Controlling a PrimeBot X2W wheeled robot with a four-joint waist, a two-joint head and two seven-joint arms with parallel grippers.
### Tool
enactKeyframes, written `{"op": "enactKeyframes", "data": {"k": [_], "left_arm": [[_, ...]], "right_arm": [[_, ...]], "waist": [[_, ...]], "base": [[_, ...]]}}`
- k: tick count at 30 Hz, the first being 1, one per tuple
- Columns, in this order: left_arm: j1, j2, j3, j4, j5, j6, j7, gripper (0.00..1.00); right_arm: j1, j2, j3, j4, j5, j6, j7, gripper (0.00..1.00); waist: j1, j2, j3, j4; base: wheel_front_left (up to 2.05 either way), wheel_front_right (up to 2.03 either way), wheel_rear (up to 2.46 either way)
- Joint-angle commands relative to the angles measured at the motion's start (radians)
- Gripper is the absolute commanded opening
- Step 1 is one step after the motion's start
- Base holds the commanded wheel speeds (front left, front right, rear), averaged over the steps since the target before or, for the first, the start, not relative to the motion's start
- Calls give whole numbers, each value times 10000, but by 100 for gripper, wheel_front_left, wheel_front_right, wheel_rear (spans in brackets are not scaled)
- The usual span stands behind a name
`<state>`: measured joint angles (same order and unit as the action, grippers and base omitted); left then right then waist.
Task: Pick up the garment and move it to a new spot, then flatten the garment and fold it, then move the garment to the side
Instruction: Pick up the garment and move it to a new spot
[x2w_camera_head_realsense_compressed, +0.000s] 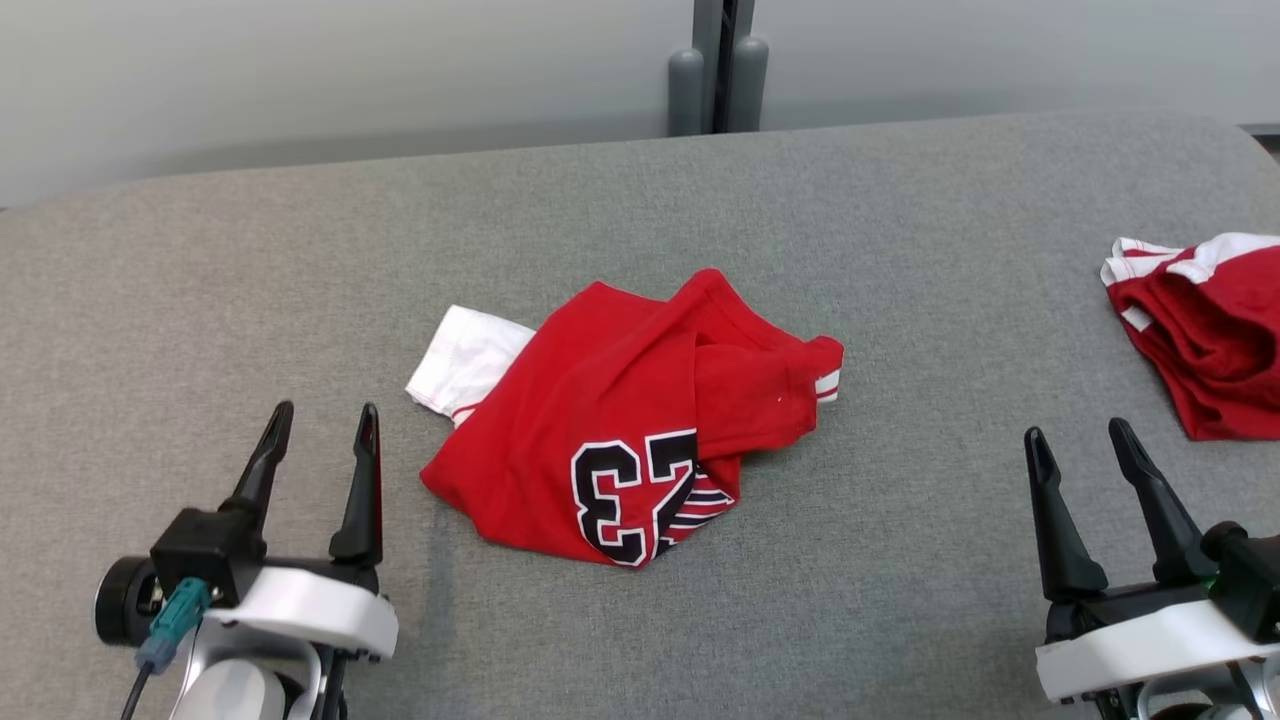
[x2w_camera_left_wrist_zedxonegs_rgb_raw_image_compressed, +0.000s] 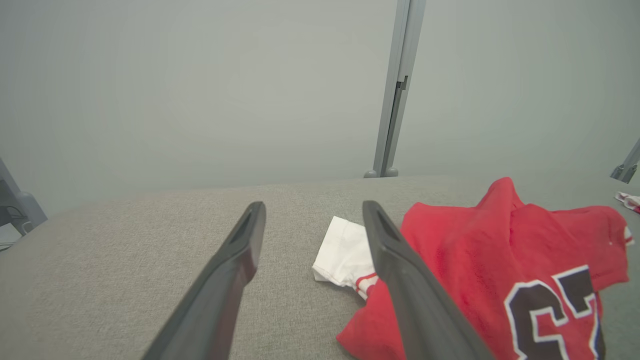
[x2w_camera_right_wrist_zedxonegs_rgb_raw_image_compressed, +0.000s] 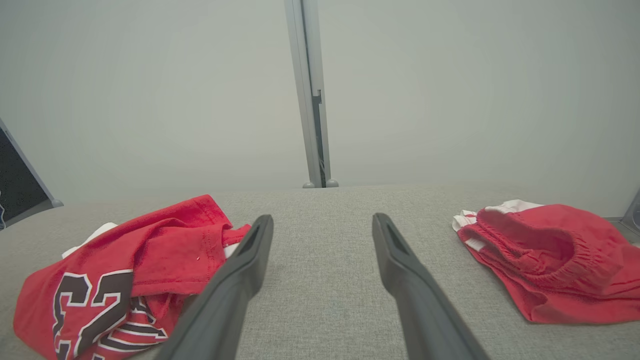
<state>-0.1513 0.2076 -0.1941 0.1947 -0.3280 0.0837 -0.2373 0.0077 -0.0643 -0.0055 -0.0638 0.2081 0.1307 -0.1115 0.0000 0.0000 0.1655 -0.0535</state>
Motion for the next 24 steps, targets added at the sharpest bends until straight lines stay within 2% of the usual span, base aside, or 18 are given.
{"op": "enactKeyframes", "data": {"k": [1,13,24], "left_arm": [[236,93,22,-128,-42,52,8,100],[1839,286,68,-893,-250,370,345,100],[2425,458,-80,-1353,-198,518,719,100]], "right_arm": [[151,-88,-37,-64,-44,3,75,100],[929,-166,-117,-133,84,3,400,100],[1403,-83,-312,-414,-20,3,641,100]], "waist": [[0,0,-185,97],[0,0,-1117,221],[0,0,-1468,272]], "base": [[0,0,0],[0,0,0],[0,0,0]]}}
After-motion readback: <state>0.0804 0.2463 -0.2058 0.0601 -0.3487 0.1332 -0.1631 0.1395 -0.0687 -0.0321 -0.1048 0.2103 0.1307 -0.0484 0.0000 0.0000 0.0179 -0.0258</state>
